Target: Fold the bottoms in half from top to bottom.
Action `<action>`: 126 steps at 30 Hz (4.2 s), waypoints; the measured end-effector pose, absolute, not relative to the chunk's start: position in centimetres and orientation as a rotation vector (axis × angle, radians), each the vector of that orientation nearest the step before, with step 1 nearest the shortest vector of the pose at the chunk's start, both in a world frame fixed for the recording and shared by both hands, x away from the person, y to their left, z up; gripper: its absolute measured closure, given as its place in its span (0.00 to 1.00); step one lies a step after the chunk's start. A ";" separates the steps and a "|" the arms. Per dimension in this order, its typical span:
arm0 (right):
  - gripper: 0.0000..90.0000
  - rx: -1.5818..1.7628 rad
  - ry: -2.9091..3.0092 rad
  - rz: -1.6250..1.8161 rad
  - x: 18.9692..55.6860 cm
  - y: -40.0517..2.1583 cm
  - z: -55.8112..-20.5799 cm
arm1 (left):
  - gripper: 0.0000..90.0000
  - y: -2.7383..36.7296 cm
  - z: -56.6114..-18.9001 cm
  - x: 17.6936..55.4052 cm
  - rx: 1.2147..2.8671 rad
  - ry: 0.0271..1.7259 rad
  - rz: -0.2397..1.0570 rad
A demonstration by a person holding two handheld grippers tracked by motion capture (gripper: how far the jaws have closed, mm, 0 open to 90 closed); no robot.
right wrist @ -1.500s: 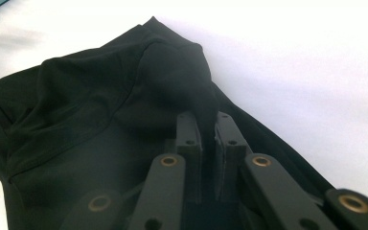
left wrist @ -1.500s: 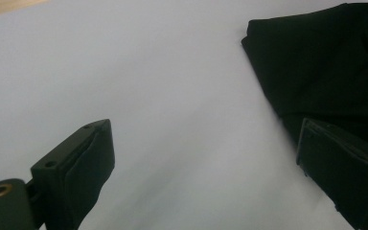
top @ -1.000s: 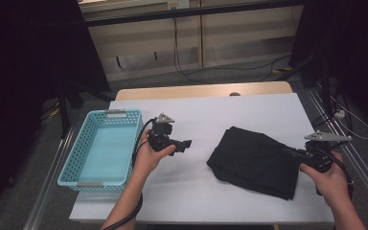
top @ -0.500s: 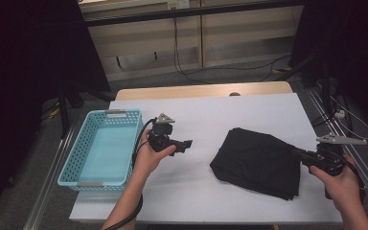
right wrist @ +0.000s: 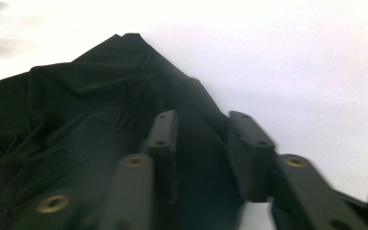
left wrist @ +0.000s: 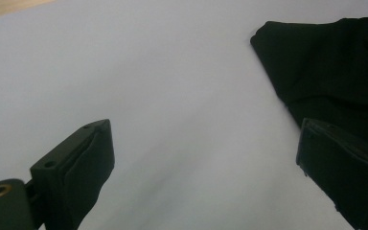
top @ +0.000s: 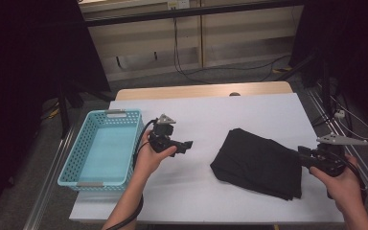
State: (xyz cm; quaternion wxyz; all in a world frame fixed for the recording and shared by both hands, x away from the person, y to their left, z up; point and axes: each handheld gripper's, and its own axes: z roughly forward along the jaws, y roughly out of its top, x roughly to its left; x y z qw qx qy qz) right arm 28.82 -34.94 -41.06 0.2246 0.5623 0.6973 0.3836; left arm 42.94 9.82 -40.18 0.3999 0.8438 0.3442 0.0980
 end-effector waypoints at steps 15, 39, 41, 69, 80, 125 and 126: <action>0.28 1.502 1.960 1.042 29.8 -32.5 -42.0 | 0.07 8.4 -41.0 42.4 2.172 0.840 0.217; 0.18 1.502 1.997 1.021 30.3 -31.0 -43.3 | 0.08 5.6 -42.5 41.2 2.209 0.799 0.164; 0.18 1.501 1.994 1.022 30.3 -30.9 -43.3 | 0.08 5.4 -42.6 41.1 2.212 0.798 0.153; 0.18 1.493 2.009 1.028 30.2 -30.8 -43.4 | 0.55 1.4 -44.8 38.9 2.284 0.753 0.044; 0.18 1.487 2.014 1.028 30.2 -30.9 -43.3 | 0.82 1.8 -44.8 37.5 2.303 0.776 -0.034; 0.18 1.498 2.013 1.063 30.1 -31.1 -43.3 | 0.91 2.3 -44.3 37.7 2.286 0.962 -0.157; 0.18 1.500 2.005 1.064 30.1 -31.2 -43.3 | 0.91 2.4 -44.2 37.9 2.287 0.972 -0.168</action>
